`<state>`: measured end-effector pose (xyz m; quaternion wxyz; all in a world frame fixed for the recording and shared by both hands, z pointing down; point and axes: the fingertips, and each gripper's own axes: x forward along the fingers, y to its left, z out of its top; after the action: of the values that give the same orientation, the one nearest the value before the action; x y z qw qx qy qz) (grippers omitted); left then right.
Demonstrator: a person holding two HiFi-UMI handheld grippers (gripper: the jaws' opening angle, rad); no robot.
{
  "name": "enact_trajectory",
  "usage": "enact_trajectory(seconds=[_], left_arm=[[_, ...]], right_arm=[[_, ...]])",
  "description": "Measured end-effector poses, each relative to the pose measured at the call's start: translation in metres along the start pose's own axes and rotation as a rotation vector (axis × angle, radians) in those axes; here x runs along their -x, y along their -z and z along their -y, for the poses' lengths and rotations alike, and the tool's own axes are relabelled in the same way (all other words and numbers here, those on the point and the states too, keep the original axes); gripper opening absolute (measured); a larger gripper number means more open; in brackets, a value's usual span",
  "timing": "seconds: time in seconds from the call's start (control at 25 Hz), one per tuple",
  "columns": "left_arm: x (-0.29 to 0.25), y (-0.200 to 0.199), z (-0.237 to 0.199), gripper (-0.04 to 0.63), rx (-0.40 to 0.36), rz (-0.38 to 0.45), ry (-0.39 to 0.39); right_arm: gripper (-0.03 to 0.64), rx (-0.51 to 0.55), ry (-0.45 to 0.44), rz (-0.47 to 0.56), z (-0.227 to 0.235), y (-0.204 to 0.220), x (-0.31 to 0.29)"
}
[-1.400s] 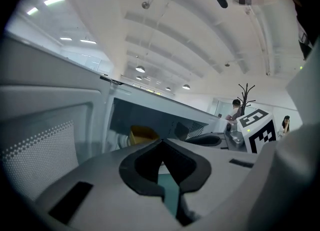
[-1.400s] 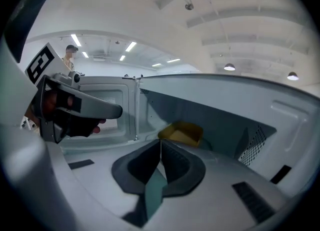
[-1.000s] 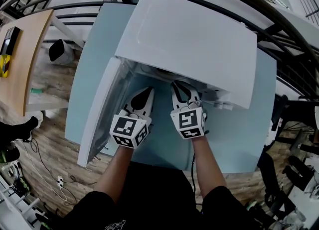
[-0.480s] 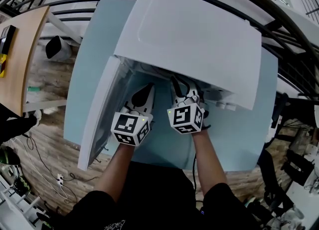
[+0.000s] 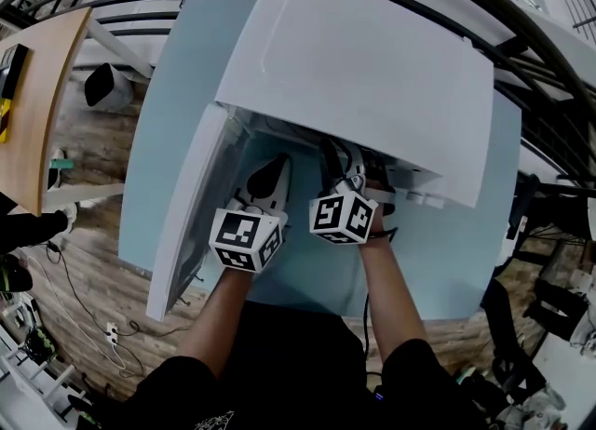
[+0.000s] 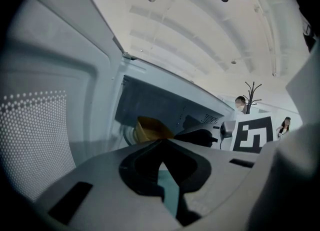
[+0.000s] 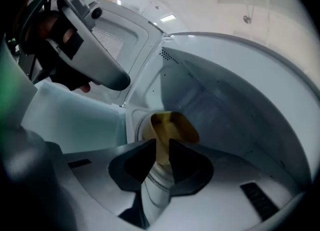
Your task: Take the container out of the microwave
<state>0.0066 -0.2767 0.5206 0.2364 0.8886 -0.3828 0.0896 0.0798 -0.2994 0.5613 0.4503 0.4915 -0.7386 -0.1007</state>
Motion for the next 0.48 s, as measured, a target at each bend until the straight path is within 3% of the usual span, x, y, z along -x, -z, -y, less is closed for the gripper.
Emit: enact_trajectory(seconds=[0.48], left_arm=[[-0.0038, 0.0003, -0.003, 0.008, 0.022, 0.0, -0.004]], right_arm=[[0.058, 0.123, -0.007, -0.021, -0.0017, 0.0005, -0.0106]])
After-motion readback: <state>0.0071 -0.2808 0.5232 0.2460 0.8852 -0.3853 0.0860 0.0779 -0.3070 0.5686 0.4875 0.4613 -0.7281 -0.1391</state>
